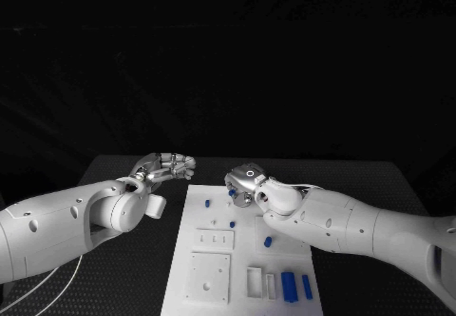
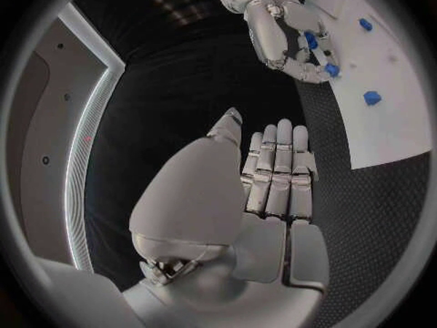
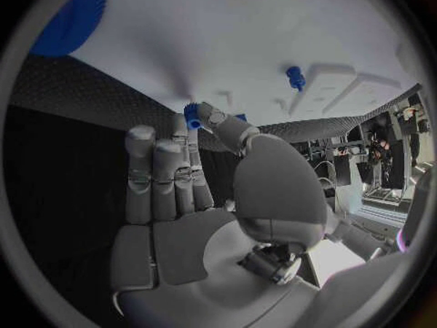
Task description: Assemble the parts on the task board
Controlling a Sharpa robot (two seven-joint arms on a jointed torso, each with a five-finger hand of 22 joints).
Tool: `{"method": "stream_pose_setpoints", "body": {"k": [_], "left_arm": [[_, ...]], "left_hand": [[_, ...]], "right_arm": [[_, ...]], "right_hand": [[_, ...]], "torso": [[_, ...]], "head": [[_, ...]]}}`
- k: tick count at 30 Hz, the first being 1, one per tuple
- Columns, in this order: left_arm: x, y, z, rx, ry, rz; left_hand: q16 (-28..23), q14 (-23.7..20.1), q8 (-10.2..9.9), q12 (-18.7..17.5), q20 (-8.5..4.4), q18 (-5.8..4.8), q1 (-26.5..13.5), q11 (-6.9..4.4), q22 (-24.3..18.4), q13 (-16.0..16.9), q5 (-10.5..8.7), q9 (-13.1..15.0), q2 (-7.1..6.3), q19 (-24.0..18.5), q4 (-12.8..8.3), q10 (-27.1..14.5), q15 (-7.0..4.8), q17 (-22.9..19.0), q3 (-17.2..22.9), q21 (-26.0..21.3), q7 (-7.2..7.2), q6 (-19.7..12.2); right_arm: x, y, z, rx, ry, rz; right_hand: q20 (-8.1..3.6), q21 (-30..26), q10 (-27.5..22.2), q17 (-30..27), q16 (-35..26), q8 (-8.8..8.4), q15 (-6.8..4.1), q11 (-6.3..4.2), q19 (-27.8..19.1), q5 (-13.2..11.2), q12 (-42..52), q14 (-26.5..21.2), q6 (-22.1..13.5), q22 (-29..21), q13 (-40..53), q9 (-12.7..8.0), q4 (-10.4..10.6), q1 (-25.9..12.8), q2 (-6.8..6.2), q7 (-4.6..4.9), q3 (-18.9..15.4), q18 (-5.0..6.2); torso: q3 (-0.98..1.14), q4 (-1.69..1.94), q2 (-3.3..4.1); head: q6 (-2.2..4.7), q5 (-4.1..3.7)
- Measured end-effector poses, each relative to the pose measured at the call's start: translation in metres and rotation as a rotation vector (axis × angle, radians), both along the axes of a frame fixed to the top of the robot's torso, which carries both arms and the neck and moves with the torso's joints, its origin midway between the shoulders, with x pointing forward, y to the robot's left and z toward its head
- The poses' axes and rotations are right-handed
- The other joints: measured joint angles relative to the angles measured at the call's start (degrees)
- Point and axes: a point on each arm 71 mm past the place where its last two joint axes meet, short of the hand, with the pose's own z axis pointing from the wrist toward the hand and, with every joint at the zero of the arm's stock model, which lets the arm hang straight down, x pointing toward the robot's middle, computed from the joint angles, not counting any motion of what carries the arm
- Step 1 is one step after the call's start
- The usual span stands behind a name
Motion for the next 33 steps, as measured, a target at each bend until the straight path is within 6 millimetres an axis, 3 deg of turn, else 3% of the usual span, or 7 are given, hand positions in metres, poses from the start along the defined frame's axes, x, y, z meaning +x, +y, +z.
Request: {"method": "stream_pose_setpoints", "body": {"k": [9, 13, 20, 23, 28, 33], "left_arm": [[0.0001, -0.0005, 0.0002, 0.0, 0.0, -0.001], [0.0002, -0.0004, 0.0002, 0.0, 0.0, -0.001], [0.0002, -0.0002, 0.0004, 0.0, 0.0, 0.0], [0.0003, -0.0001, 0.0005, 0.0, 0.0, 0.0], [0.0008, 0.001, 0.0007, 0.001, 0.0, 0.002], [0.001, 0.0019, 0.0006, 0.002, 0.001, 0.004]], "left_hand": [[0.0, 0.2, 0.0, -0.2, 0.0, -0.01, 0.0, 0.0, 0.0, 0.0, 0.0, 0.0, 0.0, 0.0, 0.0, 0.0, 0.21, 0.1, 0.0, 0.0, 0.0, 0.0], [-0.2, 0.2, 0.0, -0.2, 0.0, -0.01, 0.0, 0.0, 0.0, 0.0, 0.0, 0.0, 0.0, 0.0, 0.0, 0.0, 0.21, 0.1, 0.0, 0.0, 0.0, 0.0], [-0.2, 0.2, 0.0, -0.2, 0.0, -0.01, 0.0, 0.0, 0.0, 0.0, 0.0, 0.0, 0.0, 0.0, 0.0, 0.0, 0.21, 0.1, 0.0, 0.0, 0.0, 0.0], [-0.2, 0.2, 0.0, -0.2, 0.0, -0.02, 0.0, 0.0, 0.0, 0.0, 0.0, 0.0, 0.0, 0.0, 0.0, 0.0, 0.21, 0.0, 0.0, 0.0, 0.0, 0.0], [-0.2, 0.2, -0.2, -0.2, 0.0, -0.01, 0.0, 0.0, 0.0, 0.0, 0.0, 0.0, 0.0, 0.0, 0.0, 0.0, 0.21, 0.1, 0.0, 0.0, 0.0, 0.0], [-0.2, 0.2, -0.2, -0.2, 0.0, -0.02, 0.0, 0.0, 0.0, 0.0, 0.0, -0.1, 0.0, 0.0, 0.0, 0.0, 0.21, 0.1, 0.0, 0.0, 0.0, 0.0]], "right_arm": [[0.0006, 0.0023, 0.0, -0.008, 0.006, 0.0], [0.0012, 0.0021, -0.0007, -0.007, 0.011, -0.005], [0.0025, 0.0002, -0.0024, 0.005, 0.032, -0.015], [0.0027, -0.0002, -0.0021, 0.011, 0.037, -0.018], [0.0024, -0.001, -0.0018, 0.022, 0.043, -0.021], [0.0004, -0.0035, -0.0013, 0.034, 0.048, -0.02]], "right_hand": [[-0.02, 0.0, 0.0, -0.1, 0.0, -0.18, -0.08, -0.01, 0.0, 0.0, 0.0, -0.2, 0.0, 0.0, 0.0, 0.0, 0.1, 0.0, 0.0, 0.02, 0.1, -0.01], [0.04, 0.0, -0.9, -0.6, 0.0, -0.72, 0.0, 0.45, -0.6, 0.0, -0.8, -0.3, -1.2, 0.0, 0.0, 0.0, 1.0, 0.5, -0.51, 0.75, 1.3, 0.0], [0.38, -0.2, -8.6, -1.5, 0.0, -4.05, 2.84, 3.21, -1.3, 0.4, -2.7, -0.2, -6.9, 0.0, 2.8, -1.4, 1.4, 0.7, -3.33, 3.25, 1.5, 0.0], [0.6, -0.2, -10.9, -1.8, 0.0, -4.71, 3.73, 3.66, -1.5, 0.3, -2.7, -0.3, -8.6, 0.0, 1.6, -1.7, 1.2, 0.8, -4.55, 3.47, 0.8, -0.01], [0.79, -0.5, -12.6, -2.2, 0.0, -5.01, 4.06, 4.42, -1.7, 0.3, -2.7, -0.5, -9.5, 0.0, 0.5, -1.8, 1.2, 0.7, -5.3, 3.55, 0.0, -0.02], [0.8, -0.5, -12.6, -2.2, 0.0, -5.02, 4.06, 4.42, -1.7, 0.3, -2.6, -0.5, -9.5, 0.0, 0.1, -1.8, 1.2, 0.7, -5.34, 3.56, -0.4, -0.02]], "torso": [[-0.02, 0.0, 0.03], [-0.03, -0.01, 0.05], [-0.07, -0.01, 0.07], [-0.09, 0.0, 0.08], [-0.09, -0.01, 0.09], [-0.05, -0.01, 0.1]], "head": [[-0.04, -0.02], [-0.08, -0.02], [-0.16, 0.03], [-0.17, 0.07], [-0.18, 0.08], [-0.21, 0.09]]}}
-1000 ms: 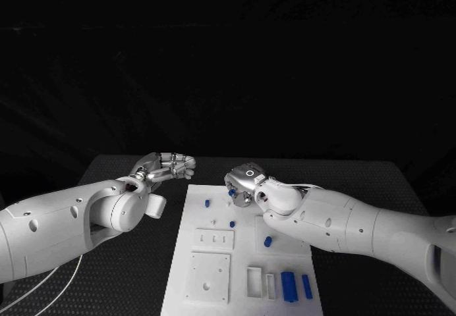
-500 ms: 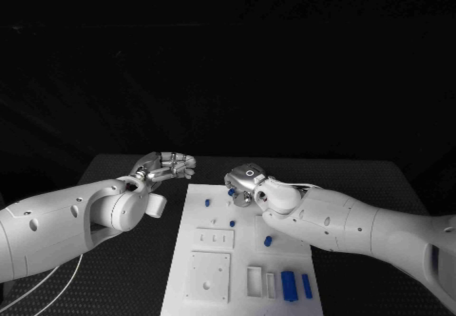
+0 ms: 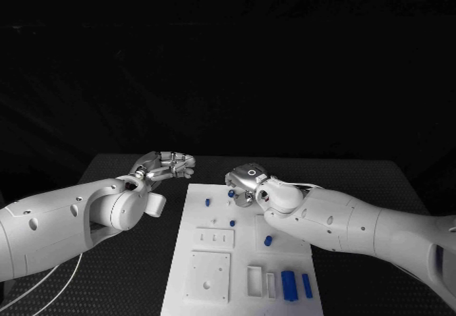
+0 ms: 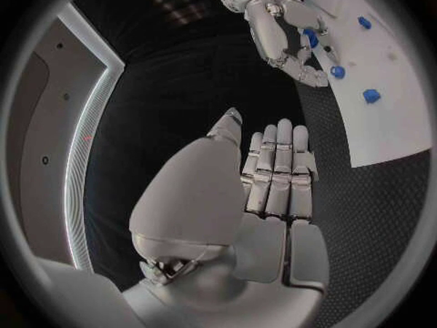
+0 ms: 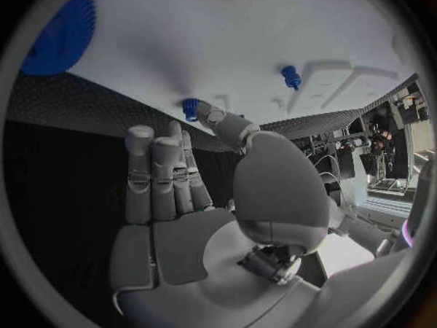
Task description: Assemble the parts on the task board
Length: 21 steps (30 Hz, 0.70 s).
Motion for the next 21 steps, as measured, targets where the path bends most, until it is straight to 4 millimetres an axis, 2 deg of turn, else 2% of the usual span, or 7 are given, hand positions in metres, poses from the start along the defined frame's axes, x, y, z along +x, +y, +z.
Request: {"method": "stream_pose_setpoints", "body": {"k": [5, 9, 10, 14, 18, 21], "left_arm": [[0.0, 0.001, 0.0, 0.001, 0.0, 0.002], [0.0, 0.004, 0.0, 0.002, 0.0, 0.007], [0.0, 0.005, 0.0, 0.002, 0.0, 0.009], [0.001, 0.008, 0.002, 0.004, -0.004, 0.014], [0.002, 0.01, 0.004, 0.005, -0.009, 0.018], [0.002, 0.011, 0.004, 0.005, -0.01, 0.019]], "left_hand": [[0.0, 0.0, 0.0, 0.0, 0.0, 0.0, 0.0, 0.0, 0.0, 0.0, 0.0, 0.0, 0.0, 0.0, 0.0, 0.0, 0.0, 0.0, 0.0, 0.0, 0.0, 0.0], [0.0, 0.0, 0.0, -0.2, 0.0, -0.01, 0.0, 0.0, 0.0, 0.0, -0.2, 0.0, -0.01, 0.0, 0.0, 0.0, 0.0, 0.0, 0.0, 0.0, 0.0, 0.0], [0.0, 0.0, 0.0, -0.2, 0.0, -0.01, 0.0, 0.0, 0.0, 0.0, -0.23, 0.0, -0.01, 0.0, 0.0, 0.0, 0.0, 0.1, 0.0, 0.0, 0.0, 0.0], [-0.2, 0.0, 0.0, -0.2, 0.0, -0.01, 0.0, 0.28, 0.0, 0.0, -0.23, 0.0, -0.01, 0.0, 0.0, 0.3, 0.0, 0.1, 0.0, 0.0, 0.0, 0.0], [-0.3, 0.0, 0.0, -0.2, 0.0, -0.01, 0.0, 0.29, 0.0, 0.0, -0.23, 0.0, -0.02, 0.0, 0.0, 0.3, 0.0, 0.1, 0.0, -0.2, 0.21, 0.2], [-0.4, 0.0, 0.0, -0.2, 0.0, -0.01, 0.0, 0.29, 0.0, 0.0, -0.23, 0.0, -0.01, 0.0, 0.0, 0.3, 0.0, 0.1, 0.0, -0.2, 0.21, 0.2]], "right_arm": [[-0.007, -0.009, 0.004, 0.026, 0.003, 0.01], [-0.011, -0.025, 0.019, 0.07, -0.003, 0.008], [-0.011, -0.03, 0.027, 0.088, -0.006, 0.006], [-0.012, -0.053, 0.047, 0.151, -0.002, -0.009], [-0.011, -0.081, 0.054, 0.192, 0.02, -0.048], [-0.008, -0.097, 0.056, 0.216, 0.046, -0.08]], "right_hand": [[0.0, -0.1, 0.0, -0.1, 0.0, 0.0, 0.0, 0.0, 0.0, 0.0, 0.0, 0.0, 0.0, 0.0, -0.1, 0.0, 0.0, 0.0, 0.0, 0.0, 0.0, 0.0], [0.22, -0.2, 0.4, -0.3, 0.0, 0.43, 0.0, 0.11, 0.2, 0.0, 0.8, 0.0, 0.0, 0.0, -0.2, 0.1, 0.5, 0.0, 0.0, 0.01, 0.5, 0.01], [0.22, -0.2, 1.2, -0.4, 0.0, 0.6, -0.02, -0.13, 0.2, 0.0, 1.2, 0.0, 0.5, 0.0, -0.1, 0.2, 0.8, 0.0, 0.0, 0.03, 0.6, 0.02], [0.41, -0.2, 5.2, -0.5, 0.9, 1.43, -1.43, -1.65, 0.4, 0.0, 2.9, 0.4, 2.1, 0.0, 1.1, 0.6, 1.6, -0.4, -0.38, -0.22, -0.3, 0.02], [0.41, 0.1, 5.8, -0.3, 1.1, 1.44, -1.73, -1.88, 0.4, 0.0, 2.9, 0.3, 2.3, 0.0, 1.4, 0.7, 1.9, -0.9, -0.23, -0.36, -0.6, 0.03], [0.42, 0.4, 6.8, -0.2, 1.6, 1.43, -2.05, -2.48, 0.4, 0.0, 3.2, 0.1, 2.3, 0.0, 2.2, 0.7, 1.6, -2.2, -0.2, -0.36, -3.0, 0.14]], "torso": [[0.02, -0.03, 0.01], [0.05, -0.14, 0.01], [0.08, -0.16, 0.01], [0.09, -0.34, 0.02], [0.13, -0.71, 0.04], [0.2, -0.99, 0.05]], "head": [[0.03, 0.04], [0.42, -0.03], [0.49, -0.06], [0.77, -0.37], [1.08, -0.43], [1.26, -0.43]]}}
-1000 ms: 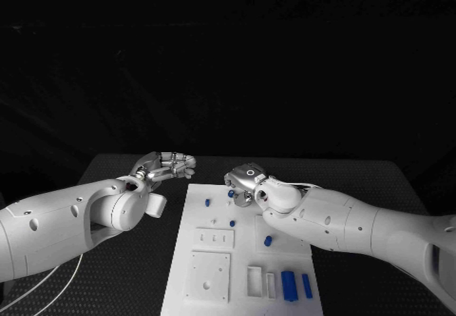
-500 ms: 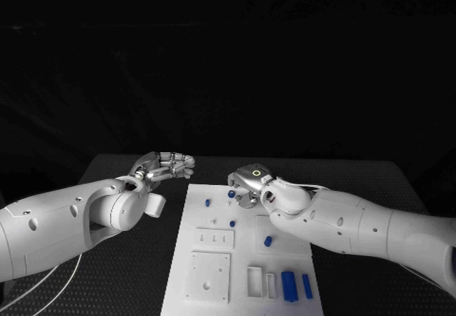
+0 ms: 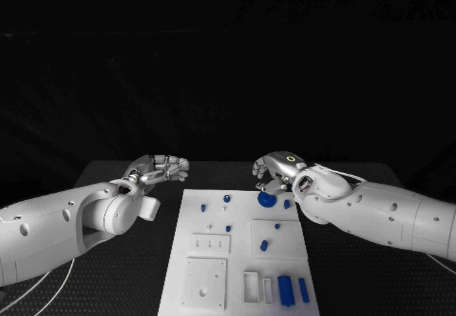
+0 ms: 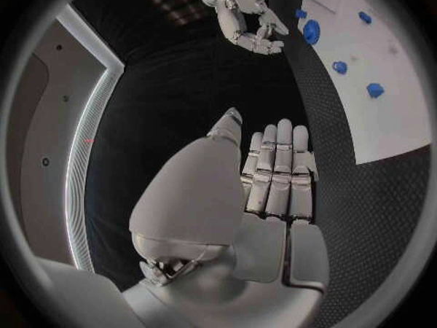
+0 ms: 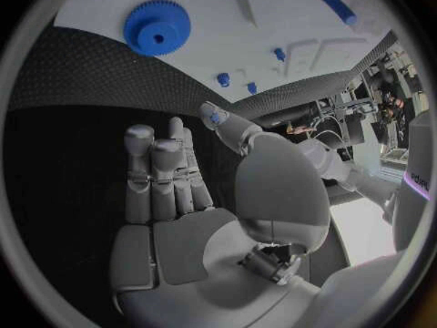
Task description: Assemble the parts on the task board
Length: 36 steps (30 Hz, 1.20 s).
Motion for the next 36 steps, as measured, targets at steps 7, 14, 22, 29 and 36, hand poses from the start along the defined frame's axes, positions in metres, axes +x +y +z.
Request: {"method": "stream_pose_setpoints", "body": {"k": [7, 14, 22, 29, 36], "left_arm": [[0.0, -0.001, 0.0, -0.001, 0.0, -0.003], [0.001, -0.001, 0.0, 0.0, -0.001, -0.004], [0.001, -0.003, 0.0, -0.001, -0.001, -0.008], [0.002, -0.002, 0.0, 0.0, -0.001, -0.007], [0.002, -0.003, 0.0, -0.001, -0.001, -0.009]], "left_hand": [[0.0, 0.0, 0.0, 0.0, 0.0, 0.0, 0.0, 0.0, 0.0, 0.0, 0.0, 0.0, 0.0, 0.0, 0.0, 0.0, 0.0, 0.0, 0.0, 0.0, 0.0, 0.0], [0.0, 0.0, 0.0, 0.0, 0.0, 0.0, 0.0, 0.0, 0.0, 0.0, 0.0, 0.0, 0.0, 0.0, 0.0, 0.0, 0.0, 0.0, 0.0, 0.0, 0.0, 0.0], [0.0, 0.0, 0.0, 0.0, 0.0, 0.0, 0.0, 0.0, 0.0, 0.0, 0.0, 0.0, 0.0, 0.0, 0.0, 0.0, 0.0, 0.0, 0.0, 0.0, 0.0, 0.0], [0.0, 0.0, 0.0, 0.0, 0.0, 0.0, 0.0, 0.0, 0.0, 0.0, 0.0, 0.0, 0.0, 0.0, 0.0, 0.0, 0.0, 0.1, 0.0, 0.0, 0.0, 0.0], [0.0, 0.0, 0.0, 0.0, 0.0, 0.0, 0.0, 0.0, 0.0, 0.0, 0.0, 0.0, 0.0, 0.0, 0.0, 0.0, 0.0, 0.1, 0.0, 0.0, 0.0, 0.0]], "right_arm": [[0.012, -0.031, -0.006, 0.008, 0.087, -0.068], [0.018, -0.033, -0.013, -0.014, 0.159, -0.071], [0.021, -0.037, -0.029, -0.044, 0.208, -0.077], [0.018, -0.035, -0.037, -0.055, 0.234, -0.067], [0.017, -0.032, -0.045, -0.065, 0.255, -0.057]], "right_hand": [[-0.66, 0.4, 2.7, 0.5, 0.9, -1.11, -2.79, -2.25, 0.5, 2.9, 19.5, -0.5, -1.8, 0.0, 22.8, -0.1, -2.8, -1.2, 1.01, -1.43, -7.4, 2.29], [-1.38, 4.1, -9.1, 5.7, 5.8, -2.38, -2.3, -2.94, 0.5, 4.2, 49.8, -1.3, -2.4, 0.0, 51.2, -0.5, -2.8, -2.0, 1.28, -1.4, -8.3, 2.28], [-1.48, 6.4, -9.2, 8.4, 7.2, -2.66, -2.29, -2.84, 0.6, 4.7, 56.7, -1.3, -2.5, 0.0, 55.4, -0.5, -2.8, -2.4, 1.69, -1.33, -8.3, 2.27], [-1.61, 7.1, -9.2, 9.5, 7.5, -2.66, -2.29, -2.84, 0.8, 5.3, 58.5, -1.3, -2.5, 0.0, 56.5, -0.5, -2.8, -2.8, 2.03, -1.33, -8.3, 2.19], [-1.6, 7.6, -9.2, 9.9, 7.5, -2.66, -2.29, -2.84, 0.8, 5.3, 59.0, -1.3, -2.5, 0.0, 56.7, -0.4, -2.8, -3.0, 2.25, -1.32, -8.3, 2.18]], "torso": [[0.29, -0.62, 0.03], [0.42, -0.71, 0.09], [0.36, -0.55, 0.09], [0.22, -0.52, 0.04], [0.19, -0.58, 0.04]], "head": [[0.12, -0.04], [-0.16, -0.15], [-0.53, -0.43], [-0.83, -0.34], [-0.98, -0.27]]}}
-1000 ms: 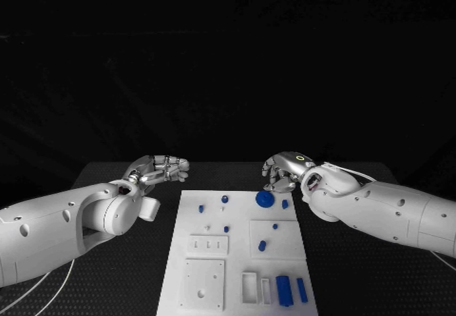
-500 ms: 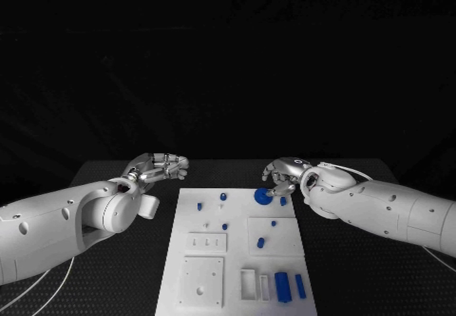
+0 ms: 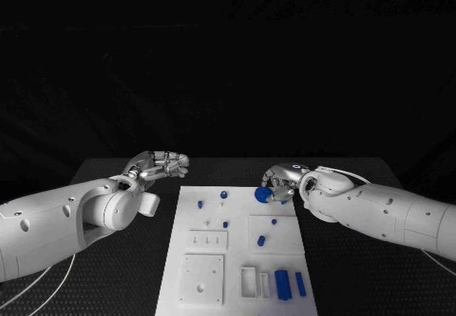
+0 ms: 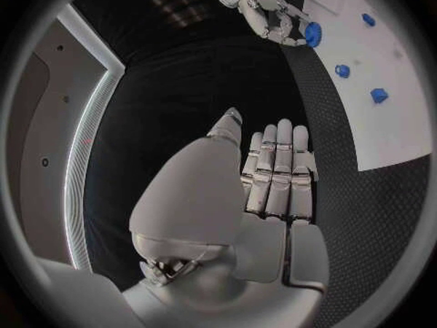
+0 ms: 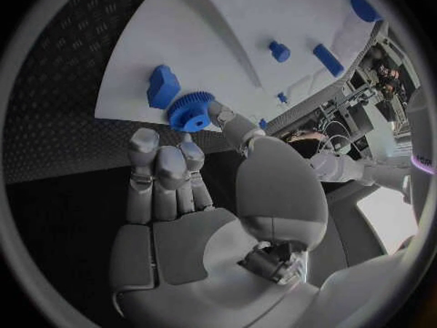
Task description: Assemble the parts on the task board
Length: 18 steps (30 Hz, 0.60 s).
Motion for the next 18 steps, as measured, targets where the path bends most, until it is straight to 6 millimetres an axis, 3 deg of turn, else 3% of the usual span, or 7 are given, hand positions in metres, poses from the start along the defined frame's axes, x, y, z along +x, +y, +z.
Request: {"method": "stream_pose_setpoints", "body": {"k": [18], "left_arm": [[0.0002, -0.0006, -0.0001, 0.0, 0.0, -0.002]], "left_hand": [[-0.2, 0.0, 0.0, 0.0, 0.0, 0.0, 0.0, 0.0, 0.0, 0.0, 0.0, 0.0, 0.0, 0.0, 0.0, 0.0, 0.0, 0.0, 0.0, 0.0, 0.0, 0.0]], "right_arm": [[0.0025, 0.0039, -0.0038, -0.006, 0.009, 0.01]], "right_hand": [[-0.16, 0.4, 0.0, 0.6, 0.0, 0.01, 0.01, 0.02, -0.2, 0.0, 0.5, 0.0, 0.5, 0.0, 0.1, 0.3, 0.5, -0.1, 0.76, -0.47, 0.5, -0.19]], "torso": [[0.0, 0.0, -0.03]], "head": [[-0.38, 0.25]]}}
